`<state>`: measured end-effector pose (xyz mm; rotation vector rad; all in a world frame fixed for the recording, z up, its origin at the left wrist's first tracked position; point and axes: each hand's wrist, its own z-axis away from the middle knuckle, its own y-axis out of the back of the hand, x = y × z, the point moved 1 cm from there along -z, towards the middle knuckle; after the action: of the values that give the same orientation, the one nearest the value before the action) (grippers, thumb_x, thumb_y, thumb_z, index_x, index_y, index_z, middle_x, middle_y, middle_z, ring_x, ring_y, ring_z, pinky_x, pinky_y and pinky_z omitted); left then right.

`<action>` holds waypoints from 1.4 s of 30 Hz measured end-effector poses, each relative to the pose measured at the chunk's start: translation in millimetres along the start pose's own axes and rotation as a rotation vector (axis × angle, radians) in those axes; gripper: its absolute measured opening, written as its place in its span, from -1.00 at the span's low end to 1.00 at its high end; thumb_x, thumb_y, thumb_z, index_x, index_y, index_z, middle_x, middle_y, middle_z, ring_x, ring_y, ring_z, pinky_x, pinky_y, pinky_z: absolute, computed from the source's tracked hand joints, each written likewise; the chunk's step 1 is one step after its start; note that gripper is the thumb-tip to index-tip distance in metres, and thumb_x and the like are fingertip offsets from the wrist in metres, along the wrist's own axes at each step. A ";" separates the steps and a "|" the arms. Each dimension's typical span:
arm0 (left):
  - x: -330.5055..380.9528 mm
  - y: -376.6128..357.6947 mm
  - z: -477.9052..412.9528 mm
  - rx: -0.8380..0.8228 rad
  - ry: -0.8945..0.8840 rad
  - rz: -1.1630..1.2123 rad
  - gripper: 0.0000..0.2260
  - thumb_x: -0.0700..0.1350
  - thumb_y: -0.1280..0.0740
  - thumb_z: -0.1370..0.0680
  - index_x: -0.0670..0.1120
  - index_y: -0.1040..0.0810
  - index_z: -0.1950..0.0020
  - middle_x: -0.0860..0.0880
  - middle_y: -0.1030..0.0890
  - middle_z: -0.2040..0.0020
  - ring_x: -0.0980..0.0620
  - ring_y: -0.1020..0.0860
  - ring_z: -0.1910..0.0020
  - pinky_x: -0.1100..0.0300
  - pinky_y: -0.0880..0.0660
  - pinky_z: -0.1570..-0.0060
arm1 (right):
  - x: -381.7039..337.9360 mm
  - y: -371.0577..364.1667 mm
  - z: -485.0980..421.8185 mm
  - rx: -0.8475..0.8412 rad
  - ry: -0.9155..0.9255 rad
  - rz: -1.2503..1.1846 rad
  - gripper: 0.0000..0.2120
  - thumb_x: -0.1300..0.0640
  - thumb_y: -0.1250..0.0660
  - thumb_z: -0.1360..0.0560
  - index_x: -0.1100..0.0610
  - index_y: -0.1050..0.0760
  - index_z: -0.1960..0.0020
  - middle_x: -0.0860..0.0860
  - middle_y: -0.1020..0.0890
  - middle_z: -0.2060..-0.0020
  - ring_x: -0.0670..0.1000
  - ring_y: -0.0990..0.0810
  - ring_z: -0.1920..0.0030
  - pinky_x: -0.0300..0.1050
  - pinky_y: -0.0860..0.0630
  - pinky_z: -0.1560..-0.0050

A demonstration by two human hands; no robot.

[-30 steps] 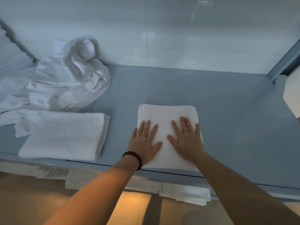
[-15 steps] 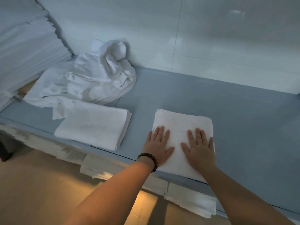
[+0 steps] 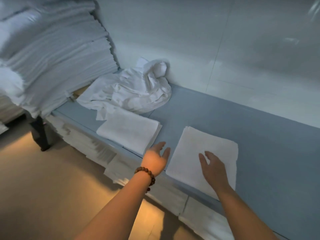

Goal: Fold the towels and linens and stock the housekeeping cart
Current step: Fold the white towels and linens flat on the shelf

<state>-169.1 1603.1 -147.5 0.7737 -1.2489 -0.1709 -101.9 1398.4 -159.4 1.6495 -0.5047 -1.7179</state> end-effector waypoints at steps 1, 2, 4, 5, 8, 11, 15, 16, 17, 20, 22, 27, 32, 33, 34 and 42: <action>-1.3 9.4 7.6 0.046 -0.018 0.000 -0.60 0.06 -0.25 -0.60 -0.09 -0.45 -0.39 -0.09 -0.54 -0.30 -0.01 -0.50 -0.26 0.27 -0.38 -0.13 | -7.3 1.0 3.5 0.005 0.019 -0.018 -0.53 -0.05 -0.18 -0.60 0.23 -0.39 -0.39 0.14 -0.47 -0.35 0.11 -0.41 -0.36 -0.01 -0.29 -0.41; -2.5 17.4 14.2 0.084 -0.035 -0.026 -0.60 0.06 -0.25 -0.60 -0.10 -0.46 -0.38 -0.09 -0.54 -0.29 -0.02 -0.51 -0.26 0.27 -0.38 -0.12 | -14.1 1.4 6.4 0.012 0.040 -0.028 -0.52 -0.06 -0.18 -0.60 0.22 -0.40 -0.39 0.12 -0.47 -0.35 0.10 -0.41 -0.36 -0.02 -0.29 -0.40; -5.5 29.3 24.2 0.143 -0.049 -0.067 -0.60 0.06 -0.24 -0.60 -0.11 -0.47 -0.37 -0.08 -0.54 -0.29 -0.03 -0.50 -0.27 0.19 -0.40 -0.19 | -26.9 -0.9 10.7 0.013 0.074 -0.029 -0.52 -0.09 -0.16 -0.60 0.19 -0.39 -0.40 0.10 -0.47 -0.36 0.09 -0.41 -0.37 -0.03 -0.29 -0.39; -7.5 33.9 28.1 0.159 -0.047 -0.073 -0.60 0.06 -0.24 -0.60 -0.11 -0.46 -0.38 -0.07 -0.54 -0.30 -0.03 -0.49 -0.28 0.14 -0.41 -0.22 | -33.0 -3.3 12.5 0.008 0.080 -0.027 -0.51 -0.10 -0.16 -0.60 0.17 -0.38 -0.41 0.09 -0.46 -0.37 0.08 -0.40 -0.37 -0.03 -0.29 -0.40; -18.4 47.2 32.9 0.171 -0.030 -0.099 -0.57 0.10 -0.20 -0.61 -0.07 -0.42 -0.42 -0.03 -0.51 -0.33 0.01 -0.47 -0.29 0.10 -0.42 -0.23 | -49.5 -15.0 17.8 -0.020 0.084 -0.021 -0.51 -0.13 -0.13 -0.60 0.12 -0.35 -0.43 0.04 -0.42 -0.40 0.05 -0.36 -0.40 -0.06 -0.25 -0.40; -31.4 61.8 24.2 0.182 -0.023 -0.120 -0.57 0.12 -0.18 -0.60 -0.03 -0.40 -0.42 0.00 -0.50 -0.34 0.04 -0.47 -0.28 0.15 -0.40 -0.17 | -64.8 -30.8 19.2 -0.039 0.073 -0.025 -0.49 -0.17 -0.11 -0.59 0.07 -0.32 -0.44 -0.01 -0.40 -0.41 0.01 -0.34 -0.41 -0.07 -0.26 -0.38; -52.7 84.2 -4.6 0.162 -0.037 -0.127 -0.57 0.14 -0.19 -0.60 -0.02 -0.42 -0.41 -0.01 -0.49 -0.35 0.00 -0.48 -0.28 0.11 -0.43 -0.17 | -89.6 -60.9 9.1 -0.016 0.064 -0.014 -0.51 -0.13 -0.13 -0.60 0.09 -0.33 -0.44 0.02 -0.40 -0.41 0.03 -0.35 -0.40 -0.07 -0.26 -0.37; -59.9 91.1 -14.7 0.150 -0.048 -0.130 -0.57 0.14 -0.19 -0.60 -0.02 -0.42 -0.41 -0.02 -0.50 -0.35 -0.02 -0.49 -0.27 0.12 -0.43 -0.14 | -97.9 -71.1 4.8 -0.005 0.055 -0.008 -0.53 -0.10 -0.15 -0.61 0.11 -0.33 -0.44 0.04 -0.41 -0.41 0.04 -0.35 -0.40 -0.08 -0.25 -0.37; -68.0 98.9 -26.1 0.135 -0.061 -0.127 -0.56 0.14 -0.19 -0.60 -0.03 -0.42 -0.41 -0.03 -0.49 -0.36 -0.02 -0.49 -0.28 0.14 -0.42 -0.13 | -107.4 -83.0 -0.1 0.005 0.045 0.000 -0.54 -0.07 -0.16 -0.61 0.13 -0.34 -0.43 0.06 -0.41 -0.40 0.06 -0.36 -0.40 -0.08 -0.25 -0.37; -95.8 126.1 -64.1 0.071 -0.111 -0.090 -0.55 0.12 -0.22 -0.60 -0.07 -0.42 -0.42 -0.05 -0.47 -0.38 -0.02 -0.44 -0.34 0.16 -0.39 -0.22 | -141.7 -123.4 -14.5 0.031 0.002 0.019 -0.56 -0.01 -0.18 -0.61 0.18 -0.36 -0.42 0.11 -0.42 -0.40 0.10 -0.37 -0.39 -0.10 -0.25 -0.34; -113.6 145.8 -91.6 0.016 -0.132 -0.078 -0.54 0.13 -0.23 -0.60 -0.07 -0.41 -0.44 -0.05 -0.46 -0.39 -0.02 -0.41 -0.36 0.16 -0.35 -0.31 | -165.0 -148.6 -22.9 0.073 -0.030 0.004 -0.58 0.04 -0.21 -0.61 0.22 -0.38 -0.40 0.16 -0.44 -0.37 0.12 -0.40 -0.37 -0.11 -0.24 -0.32; -146.1 179.3 -146.8 -0.113 -0.154 -0.240 -0.54 0.19 -0.16 -0.60 0.06 -0.35 -0.46 0.01 -0.40 -0.44 -0.02 -0.38 -0.38 0.15 -0.29 -0.31 | -203.2 -186.8 -29.8 0.134 -0.149 -0.034 -0.59 0.02 -0.21 -0.61 0.16 -0.38 -0.40 0.12 -0.43 -0.37 0.12 -0.38 -0.37 -0.11 -0.26 -0.32; -158.5 192.2 -170.5 -0.178 -0.243 -0.251 -0.54 0.17 -0.16 -0.61 0.02 -0.36 -0.46 -0.01 -0.40 -0.44 -0.05 -0.38 -0.38 0.09 -0.27 -0.34 | -221.0 -201.1 -32.6 0.166 -0.191 -0.013 -0.57 0.00 -0.18 -0.61 0.15 -0.36 -0.42 0.09 -0.42 -0.39 0.10 -0.36 -0.38 -0.09 -0.26 -0.34; -159.5 193.6 -173.7 -0.175 -0.266 -0.250 -0.55 0.15 -0.17 -0.61 0.00 -0.37 -0.45 -0.02 -0.41 -0.43 -0.05 -0.39 -0.37 0.09 -0.28 -0.33 | -222.3 -204.2 -34.1 0.162 -0.189 0.001 -0.57 -0.01 -0.18 -0.62 0.14 -0.35 -0.43 0.08 -0.41 -0.39 0.09 -0.36 -0.39 -0.08 -0.26 -0.35; -160.3 194.4 -176.9 -0.173 -0.287 -0.248 -0.55 0.14 -0.18 -0.61 -0.02 -0.38 -0.45 -0.04 -0.42 -0.42 -0.06 -0.39 -0.37 0.08 -0.28 -0.33 | -223.2 -207.3 -36.3 0.158 -0.182 0.017 -0.57 -0.02 -0.17 -0.62 0.14 -0.35 -0.43 0.07 -0.41 -0.39 0.09 -0.35 -0.39 -0.07 -0.26 -0.35; -171.1 190.9 -209.9 -0.200 -0.354 -0.465 -0.51 0.12 -0.13 -0.62 -0.08 -0.29 -0.50 -0.11 -0.29 -0.50 -0.08 -0.24 -0.47 0.01 -0.16 -0.44 | -226.7 -236.6 -72.0 0.101 -0.021 0.232 -0.52 -0.06 -0.12 -0.62 0.11 -0.26 -0.48 0.10 -0.23 -0.50 0.08 -0.13 -0.51 0.02 -0.08 -0.49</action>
<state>-93.9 1923.3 -187.4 0.8730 -1.3386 -0.8282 -92.4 1733.5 -172.6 1.5754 -0.7729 -1.5618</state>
